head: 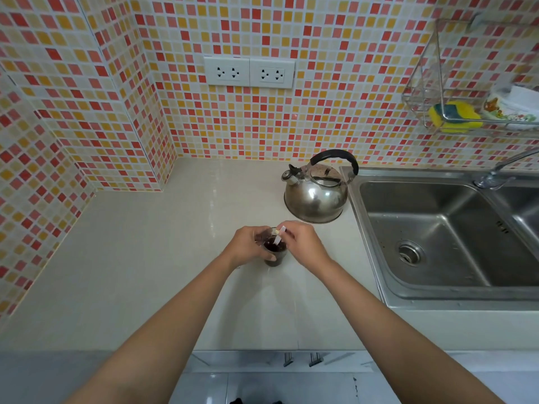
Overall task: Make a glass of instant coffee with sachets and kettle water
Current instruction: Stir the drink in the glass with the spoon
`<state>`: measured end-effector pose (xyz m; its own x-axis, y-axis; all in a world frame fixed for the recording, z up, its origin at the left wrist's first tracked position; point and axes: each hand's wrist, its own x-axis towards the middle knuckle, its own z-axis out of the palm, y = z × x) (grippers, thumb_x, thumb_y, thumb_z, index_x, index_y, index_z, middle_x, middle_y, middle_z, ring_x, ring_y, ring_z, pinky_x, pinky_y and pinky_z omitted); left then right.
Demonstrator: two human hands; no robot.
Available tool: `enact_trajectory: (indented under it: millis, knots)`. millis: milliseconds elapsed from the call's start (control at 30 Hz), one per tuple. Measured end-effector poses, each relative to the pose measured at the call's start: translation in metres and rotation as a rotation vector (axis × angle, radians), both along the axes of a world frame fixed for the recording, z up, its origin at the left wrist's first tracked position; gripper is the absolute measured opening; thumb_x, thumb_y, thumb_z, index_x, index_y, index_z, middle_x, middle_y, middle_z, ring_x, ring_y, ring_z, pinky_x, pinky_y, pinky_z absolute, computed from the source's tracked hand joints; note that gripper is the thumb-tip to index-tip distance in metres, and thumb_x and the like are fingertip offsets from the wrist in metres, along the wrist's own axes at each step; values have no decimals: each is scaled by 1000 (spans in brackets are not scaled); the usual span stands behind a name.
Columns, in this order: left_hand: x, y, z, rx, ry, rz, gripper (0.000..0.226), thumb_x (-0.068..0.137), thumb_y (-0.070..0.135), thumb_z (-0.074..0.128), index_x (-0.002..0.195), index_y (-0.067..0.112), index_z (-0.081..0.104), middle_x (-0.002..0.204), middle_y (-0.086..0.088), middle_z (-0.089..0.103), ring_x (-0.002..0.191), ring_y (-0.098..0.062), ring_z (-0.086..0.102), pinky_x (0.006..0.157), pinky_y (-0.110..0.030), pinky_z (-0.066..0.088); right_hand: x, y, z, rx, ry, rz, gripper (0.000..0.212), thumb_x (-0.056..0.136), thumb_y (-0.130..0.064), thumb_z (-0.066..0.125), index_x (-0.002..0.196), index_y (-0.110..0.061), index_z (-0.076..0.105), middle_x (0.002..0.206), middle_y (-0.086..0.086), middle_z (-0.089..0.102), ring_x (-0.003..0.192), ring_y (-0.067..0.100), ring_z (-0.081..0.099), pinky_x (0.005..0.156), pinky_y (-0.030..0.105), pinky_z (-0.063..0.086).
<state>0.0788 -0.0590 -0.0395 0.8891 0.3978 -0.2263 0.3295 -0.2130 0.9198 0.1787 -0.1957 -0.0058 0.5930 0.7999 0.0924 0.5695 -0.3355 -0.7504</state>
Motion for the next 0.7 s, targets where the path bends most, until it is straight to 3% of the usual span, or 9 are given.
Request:
enact_trajectory:
  millis: [167, 233, 300, 367, 467, 600, 700]
  knots:
    - [0, -1, 2, 3, 14, 19, 55, 54, -3, 86, 105, 13, 73, 95, 4, 72, 88, -7, 64, 80, -15, 48, 11, 0, 0, -80, -18, -45, 15, 90, -12, 53, 84, -6, 65, 63, -3, 54, 61, 12, 48, 58, 26, 36]
    - [0, 0, 2, 11, 18, 2, 55, 54, -2, 85, 106, 15, 73, 88, 12, 73, 82, -1, 64, 78, -12, 48, 5, 1, -1, -69, 43, -38, 16, 90, -11, 53, 82, -5, 65, 69, 10, 62, 63, 19, 52, 61, 31, 41]
    - [-1, 0, 2, 27, 25, -12, 54, 54, 0, 85, 103, 19, 74, 76, 22, 70, 73, 6, 62, 72, -8, 47, 1, 4, 0, -48, 39, -8, 16, 90, -11, 55, 80, -6, 66, 71, 13, 61, 65, 21, 52, 61, 31, 41]
    - [-1, 1, 2, 24, 29, 0, 56, 54, 1, 86, 104, 21, 74, 82, 19, 71, 80, 0, 64, 76, -12, 49, 3, 4, 4, -40, -6, 6, 16, 90, -10, 54, 81, -7, 66, 72, 5, 58, 68, 19, 51, 64, 30, 41]
    - [-1, 0, 2, 21, 15, 18, 60, 54, 0, 87, 110, 17, 72, 103, 0, 75, 94, -12, 66, 85, -19, 49, 10, 0, 5, -69, -58, -17, 16, 91, -10, 51, 85, -4, 65, 75, 1, 56, 73, 19, 52, 66, 31, 42]
    - [-1, 0, 4, 43, 10, -20, 53, 54, 1, 85, 103, 20, 74, 87, 2, 74, 82, -11, 64, 86, -28, 52, -1, 2, 2, -81, 4, -23, 18, 91, -13, 54, 81, -4, 66, 71, 4, 57, 65, 17, 50, 61, 25, 36]
    - [-1, 0, 4, 52, 27, -15, 51, 54, 1, 85, 98, 23, 74, 81, 9, 69, 79, -7, 62, 83, -26, 52, -3, 6, 5, -68, -13, 5, 17, 91, -11, 53, 83, -3, 66, 74, 4, 58, 69, 18, 51, 62, 27, 37]
